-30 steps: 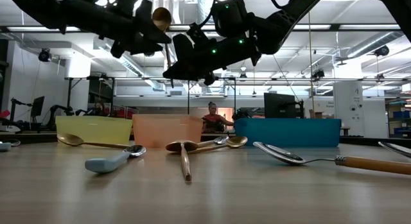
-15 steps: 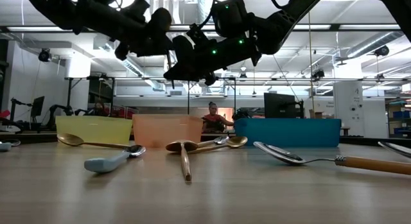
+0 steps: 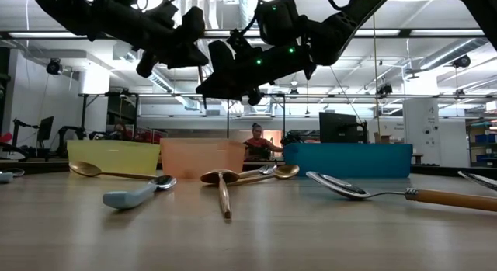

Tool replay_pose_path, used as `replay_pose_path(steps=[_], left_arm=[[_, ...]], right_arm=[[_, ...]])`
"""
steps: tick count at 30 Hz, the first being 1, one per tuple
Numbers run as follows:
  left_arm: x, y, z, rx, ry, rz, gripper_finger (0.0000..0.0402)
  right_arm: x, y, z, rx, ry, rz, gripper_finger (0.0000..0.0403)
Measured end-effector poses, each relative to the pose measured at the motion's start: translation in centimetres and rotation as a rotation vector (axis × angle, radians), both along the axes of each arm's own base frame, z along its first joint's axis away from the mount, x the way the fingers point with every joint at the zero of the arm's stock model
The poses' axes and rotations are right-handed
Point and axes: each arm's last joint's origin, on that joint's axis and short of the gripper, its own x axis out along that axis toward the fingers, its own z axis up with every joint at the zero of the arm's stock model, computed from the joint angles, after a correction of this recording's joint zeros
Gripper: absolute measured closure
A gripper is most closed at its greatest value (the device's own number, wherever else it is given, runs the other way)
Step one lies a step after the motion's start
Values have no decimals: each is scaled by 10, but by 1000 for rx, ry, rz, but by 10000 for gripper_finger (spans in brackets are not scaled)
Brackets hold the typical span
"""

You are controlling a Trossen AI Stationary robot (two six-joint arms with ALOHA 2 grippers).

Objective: Sort silverware by color (type)
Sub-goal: Put the gold spoon into the yellow bin

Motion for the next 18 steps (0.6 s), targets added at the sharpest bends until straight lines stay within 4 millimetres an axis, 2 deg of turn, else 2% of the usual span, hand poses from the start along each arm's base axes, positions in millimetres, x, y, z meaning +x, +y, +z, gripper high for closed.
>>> replay_pose_path(steps=[4, 8, 11, 18], left_arm=[[-4, 0, 2, -20, -8, 3, 398], [-17, 3, 7, -59, 20, 35, 398], [-29, 9, 16, -118, 94, 77, 398], [-65, 30, 53, -360, 380, 179, 398]], right_arm=[[-1, -1, 0, 15, 9, -5, 246], [-5, -6, 4, 25, 60, -18, 219], [-11, -9, 12, 30, 94, -29, 211], [-32, -12, 27, 26, 245, -34, 209]])
